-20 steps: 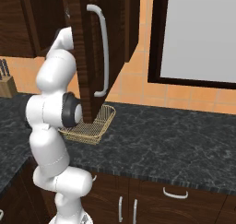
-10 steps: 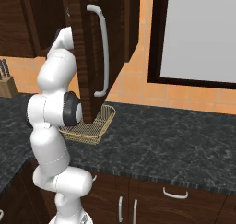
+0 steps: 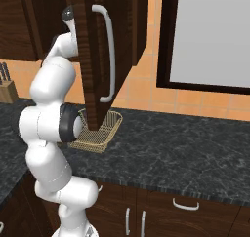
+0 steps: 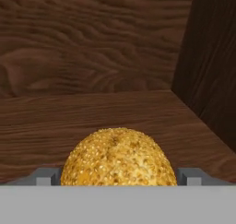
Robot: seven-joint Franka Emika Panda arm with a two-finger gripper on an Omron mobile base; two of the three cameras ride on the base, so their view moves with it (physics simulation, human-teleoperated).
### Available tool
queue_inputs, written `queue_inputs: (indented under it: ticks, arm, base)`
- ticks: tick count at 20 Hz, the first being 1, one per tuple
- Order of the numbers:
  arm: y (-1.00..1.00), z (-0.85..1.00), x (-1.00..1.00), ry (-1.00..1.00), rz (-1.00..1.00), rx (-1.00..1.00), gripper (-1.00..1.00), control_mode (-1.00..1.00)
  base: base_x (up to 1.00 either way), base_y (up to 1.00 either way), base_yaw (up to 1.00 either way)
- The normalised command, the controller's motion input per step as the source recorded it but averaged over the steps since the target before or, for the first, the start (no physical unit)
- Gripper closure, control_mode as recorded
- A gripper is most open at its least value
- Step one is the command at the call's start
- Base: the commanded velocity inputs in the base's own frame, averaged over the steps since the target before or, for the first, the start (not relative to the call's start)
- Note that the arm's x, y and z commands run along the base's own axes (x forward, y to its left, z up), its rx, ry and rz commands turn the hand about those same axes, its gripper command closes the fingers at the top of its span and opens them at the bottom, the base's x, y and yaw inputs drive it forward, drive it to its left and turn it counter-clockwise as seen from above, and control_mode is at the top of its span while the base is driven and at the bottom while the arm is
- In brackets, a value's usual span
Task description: Open the cabinet, pick up the bread from the cabinet and place it in the basket. Then move the basket to the dining counter.
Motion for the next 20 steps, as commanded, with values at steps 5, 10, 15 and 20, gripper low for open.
queue_inputs:
  ticks: [5, 10, 15, 20]
  arm:
    - [0.52, 0.22, -0.93, 0.0, 0.01, -0.04, 1.0, -1.0]
    - [0.46, 0.25, -1.0, 0.04, 0.0, 0.0, 1.0, -1.0]
    - [0.23, 0.0, -1.0, 0.06, 0.0, 0.0, 1.0, -1.0]
    - [0.08, -0.29, -1.0, 0.14, 0.0, 0.0, 1.0, -1.0]
  base:
    - [0.0, 0.0, 0.0]
    - [0.0, 0.0, 0.0]
    - [0.0, 0.0, 0.0]
    - [0.0, 0.0, 0.0]
